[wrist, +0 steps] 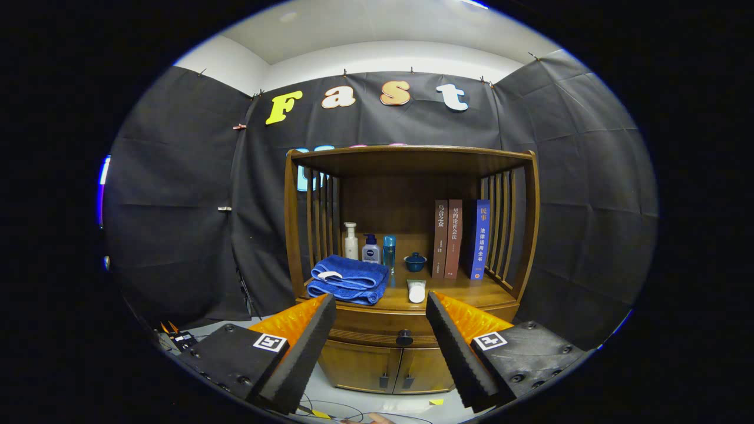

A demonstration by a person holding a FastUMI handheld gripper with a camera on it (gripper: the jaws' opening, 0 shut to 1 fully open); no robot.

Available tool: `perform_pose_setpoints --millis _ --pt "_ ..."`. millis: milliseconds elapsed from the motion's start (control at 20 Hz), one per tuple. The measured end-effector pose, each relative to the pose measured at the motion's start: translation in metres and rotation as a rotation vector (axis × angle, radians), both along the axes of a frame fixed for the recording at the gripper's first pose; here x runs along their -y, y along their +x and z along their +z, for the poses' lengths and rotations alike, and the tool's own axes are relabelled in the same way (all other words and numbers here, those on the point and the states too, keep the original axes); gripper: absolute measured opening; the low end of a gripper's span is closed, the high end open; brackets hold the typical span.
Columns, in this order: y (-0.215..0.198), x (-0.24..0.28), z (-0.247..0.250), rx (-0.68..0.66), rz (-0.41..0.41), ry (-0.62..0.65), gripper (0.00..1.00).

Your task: Pull open the drawer, take out the items inside it, and place them on the countertop above the cabinet.

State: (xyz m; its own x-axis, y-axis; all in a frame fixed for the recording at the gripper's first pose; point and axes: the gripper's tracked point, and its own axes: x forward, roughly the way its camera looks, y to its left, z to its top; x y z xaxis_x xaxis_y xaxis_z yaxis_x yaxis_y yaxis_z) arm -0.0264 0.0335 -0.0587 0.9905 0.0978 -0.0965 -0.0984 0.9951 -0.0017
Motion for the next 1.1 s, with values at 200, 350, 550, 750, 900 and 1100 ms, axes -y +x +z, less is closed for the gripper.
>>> perform_pose_setpoints --millis 200,350,550,750,900,1100 --pt "0.0009 -0.0033 0.0005 0.000 0.008 -0.001 0.99" --pt "0.0008 -0.0048 -0.0022 -0.007 0.011 -0.002 0.99" --pt "0.0025 -0.0043 -0.0042 -0.017 0.010 0.001 0.99" --pt "0.0038 -0.0052 -0.0047 -0.018 0.014 -0.003 0.99" --pt "0.0046 -0.0058 -0.0049 -0.020 0.016 -0.001 0.99" --pt "0.0050 -0.0046 -0.0082 -0.029 0.017 0.002 0.99"
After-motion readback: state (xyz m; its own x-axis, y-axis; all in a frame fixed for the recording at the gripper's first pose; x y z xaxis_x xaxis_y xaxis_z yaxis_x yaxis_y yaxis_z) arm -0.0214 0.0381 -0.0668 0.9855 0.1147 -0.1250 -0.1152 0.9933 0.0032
